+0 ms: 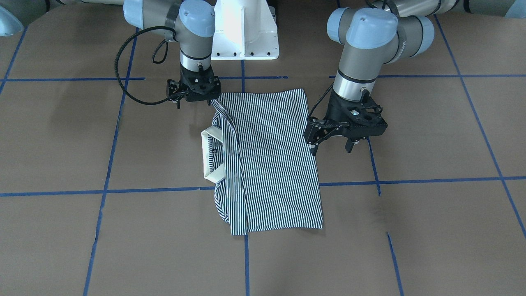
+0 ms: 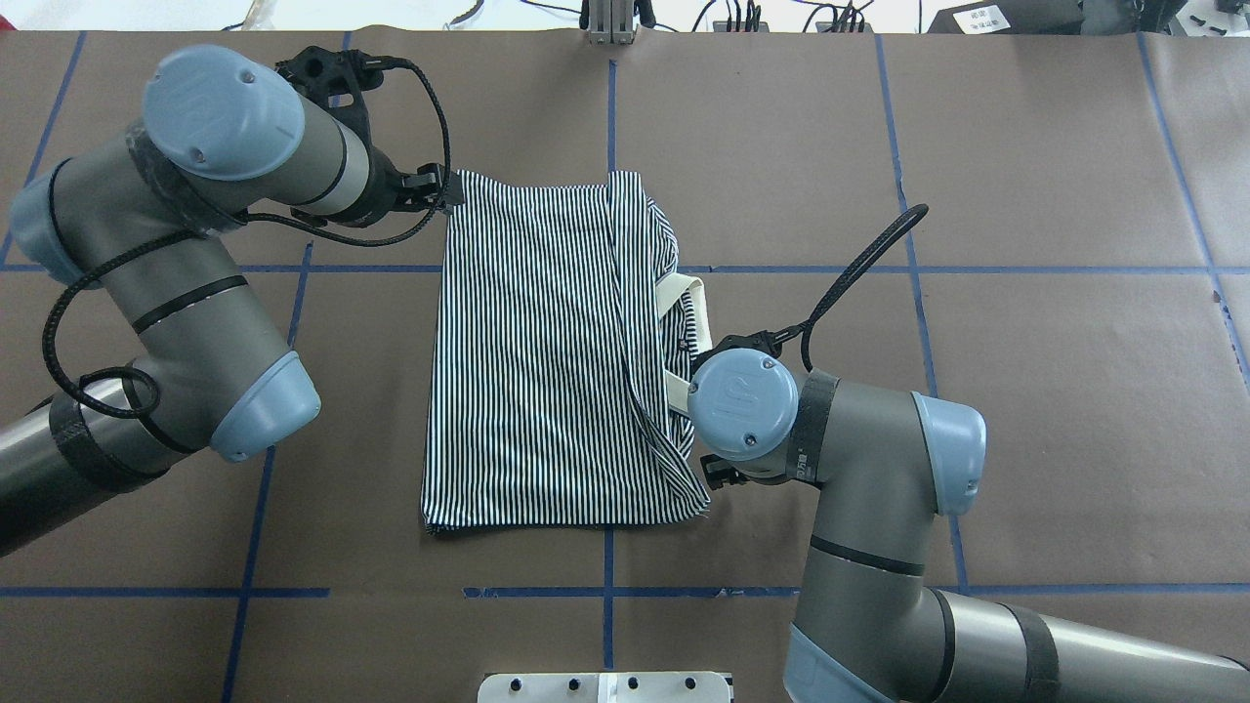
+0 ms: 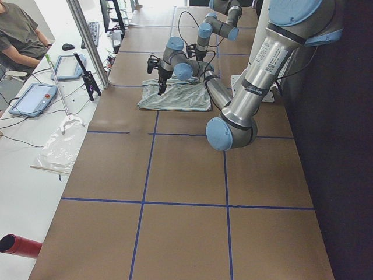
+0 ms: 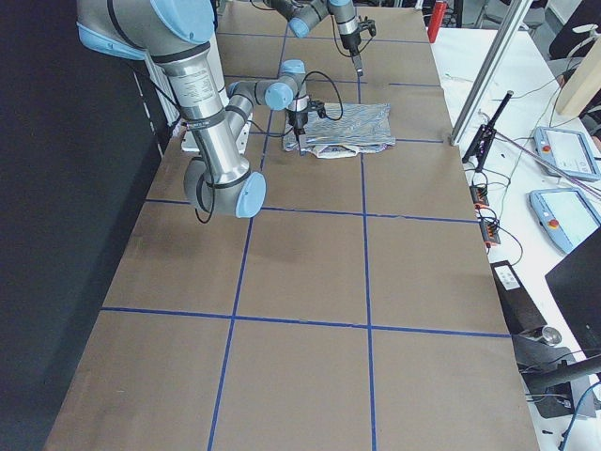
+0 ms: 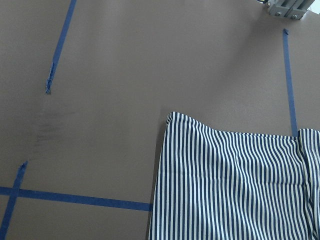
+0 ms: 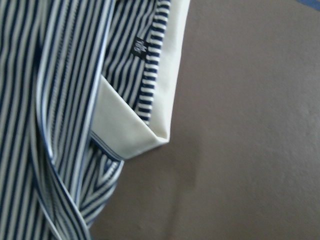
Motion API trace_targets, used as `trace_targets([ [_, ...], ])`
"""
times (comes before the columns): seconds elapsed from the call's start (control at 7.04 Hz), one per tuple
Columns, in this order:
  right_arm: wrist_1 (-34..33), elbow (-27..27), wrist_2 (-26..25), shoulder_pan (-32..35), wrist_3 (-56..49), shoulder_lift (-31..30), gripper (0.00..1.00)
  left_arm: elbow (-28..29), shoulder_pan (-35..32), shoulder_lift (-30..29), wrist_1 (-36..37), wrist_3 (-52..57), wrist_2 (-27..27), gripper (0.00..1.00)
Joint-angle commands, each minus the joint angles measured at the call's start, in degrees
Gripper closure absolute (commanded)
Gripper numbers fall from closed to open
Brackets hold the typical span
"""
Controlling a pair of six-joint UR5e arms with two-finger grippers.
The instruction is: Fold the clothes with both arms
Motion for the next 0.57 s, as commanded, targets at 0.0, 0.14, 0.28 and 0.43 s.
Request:
trace_targets([
  [0.0, 12.27, -7.15, -0.41, 0.36, 0.13, 3.31, 0.01, 0.05, -0.02, 0.07, -0.70, 0.23, 0.03, 0.00],
  [0.14, 12.31, -9.89, -1.20, 0.36, 0.05, 6.21, 0.22, 0.05, -0.02, 0.77, -1.23, 0.23, 0.03, 0.00],
  [0.28, 12.31, -10.52, -1.29, 0.28, -0.04, 6.76, 0.43, 0.14, -0.02, 1.73, -2.72, 0.23, 0.03, 0.00],
  [0.43, 12.31, -10.62, -1.20, 0.28, -0.13, 6.76, 0.52, 0.31, -0.02, 2.26, -3.51, 0.23, 0.03, 0.00],
])
